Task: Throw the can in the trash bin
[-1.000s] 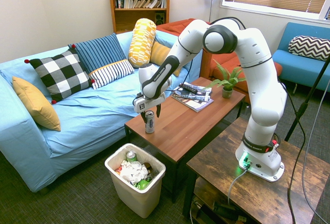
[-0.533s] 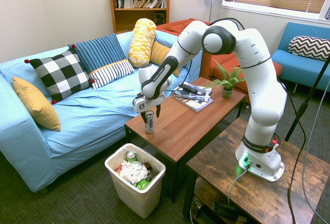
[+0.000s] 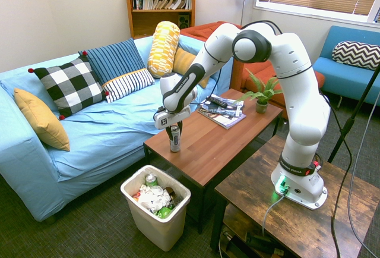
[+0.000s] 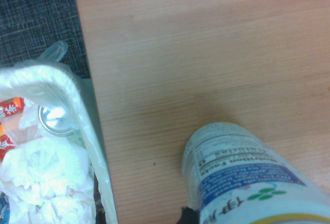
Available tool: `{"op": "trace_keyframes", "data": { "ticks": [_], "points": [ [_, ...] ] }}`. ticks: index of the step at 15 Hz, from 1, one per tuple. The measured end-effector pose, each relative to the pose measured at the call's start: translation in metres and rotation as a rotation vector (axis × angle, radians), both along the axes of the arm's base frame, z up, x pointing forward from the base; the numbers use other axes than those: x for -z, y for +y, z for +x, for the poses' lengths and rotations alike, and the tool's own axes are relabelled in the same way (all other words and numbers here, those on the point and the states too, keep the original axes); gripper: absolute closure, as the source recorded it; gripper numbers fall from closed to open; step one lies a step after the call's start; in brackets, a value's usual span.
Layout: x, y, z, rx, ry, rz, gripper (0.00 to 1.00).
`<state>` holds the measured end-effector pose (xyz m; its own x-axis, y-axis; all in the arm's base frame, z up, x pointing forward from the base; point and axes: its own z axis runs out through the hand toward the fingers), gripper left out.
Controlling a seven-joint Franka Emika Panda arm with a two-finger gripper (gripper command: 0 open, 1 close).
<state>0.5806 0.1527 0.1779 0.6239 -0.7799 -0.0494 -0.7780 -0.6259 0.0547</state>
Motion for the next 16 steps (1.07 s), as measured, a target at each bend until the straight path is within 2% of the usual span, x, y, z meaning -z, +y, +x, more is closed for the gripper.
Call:
{"op": "trace_keyframes", "data": {
  "ticks": [3, 7, 11, 16],
  "points": [
    [-0.028, 0.024, -0.006, -0.057, -0.017, -0.015, 1.0],
    [-0.063, 0.095, -0.033, -0.164, -0.041, -0.071, 1.0],
    [-0.062, 0.183, -0.072, -0.283, -0.058, -0.137, 1.0],
    [-0.021, 0.254, -0.095, -0.381, -0.029, -0.206, 1.0]
  ]
}}
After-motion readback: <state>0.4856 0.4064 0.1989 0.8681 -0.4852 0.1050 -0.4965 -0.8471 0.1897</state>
